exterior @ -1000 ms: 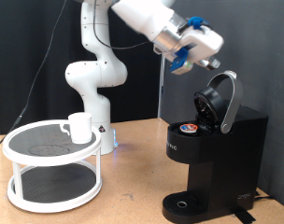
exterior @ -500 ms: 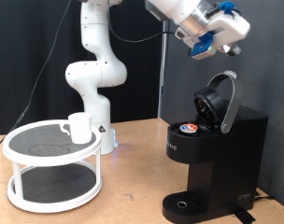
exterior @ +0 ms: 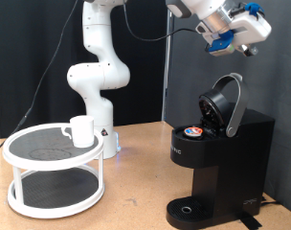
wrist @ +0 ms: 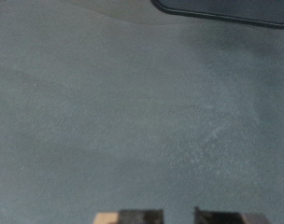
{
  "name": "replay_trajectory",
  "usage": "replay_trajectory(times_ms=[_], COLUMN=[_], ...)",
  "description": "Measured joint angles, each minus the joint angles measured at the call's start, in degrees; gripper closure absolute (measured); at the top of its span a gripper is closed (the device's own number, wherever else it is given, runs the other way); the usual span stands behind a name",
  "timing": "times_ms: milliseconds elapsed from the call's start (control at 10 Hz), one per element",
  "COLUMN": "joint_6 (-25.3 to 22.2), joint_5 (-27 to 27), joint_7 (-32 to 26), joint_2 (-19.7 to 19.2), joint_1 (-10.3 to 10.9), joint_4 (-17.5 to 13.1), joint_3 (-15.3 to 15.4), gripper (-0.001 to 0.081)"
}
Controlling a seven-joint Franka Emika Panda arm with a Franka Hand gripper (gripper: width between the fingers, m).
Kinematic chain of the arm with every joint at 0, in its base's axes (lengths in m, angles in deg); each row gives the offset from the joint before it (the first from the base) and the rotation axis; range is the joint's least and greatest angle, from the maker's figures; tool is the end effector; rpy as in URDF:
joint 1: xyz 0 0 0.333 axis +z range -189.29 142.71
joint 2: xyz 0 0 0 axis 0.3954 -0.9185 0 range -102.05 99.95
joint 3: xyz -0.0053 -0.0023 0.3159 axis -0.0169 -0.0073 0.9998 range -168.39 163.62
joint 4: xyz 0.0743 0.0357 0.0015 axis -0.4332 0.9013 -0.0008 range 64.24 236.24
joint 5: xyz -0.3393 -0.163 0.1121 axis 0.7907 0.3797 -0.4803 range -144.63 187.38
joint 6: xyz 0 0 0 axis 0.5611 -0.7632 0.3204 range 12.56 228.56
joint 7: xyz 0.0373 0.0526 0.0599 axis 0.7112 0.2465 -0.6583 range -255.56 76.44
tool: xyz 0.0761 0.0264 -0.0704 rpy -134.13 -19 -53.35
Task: Make a cup of coffee with the keurig machine
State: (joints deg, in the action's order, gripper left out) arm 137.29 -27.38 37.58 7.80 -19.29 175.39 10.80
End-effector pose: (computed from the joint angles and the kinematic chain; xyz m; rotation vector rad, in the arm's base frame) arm 0.5103 0.1963 0.5633 -1.0326 2.3026 0.8134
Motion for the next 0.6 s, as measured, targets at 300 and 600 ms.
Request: replay_trajectory(times_ms=[300, 600], joint_6=[1.60, 1.65], joint_5=[0.32, 1.90], joint_7=[0.30, 0.47], joint_2=[1.07, 2.20], joint_1=[-0.07, -0.45], joint_4=[2.36, 5.43], joint_3=[0.32, 0.31], gripper=[0.0806, 0.0806])
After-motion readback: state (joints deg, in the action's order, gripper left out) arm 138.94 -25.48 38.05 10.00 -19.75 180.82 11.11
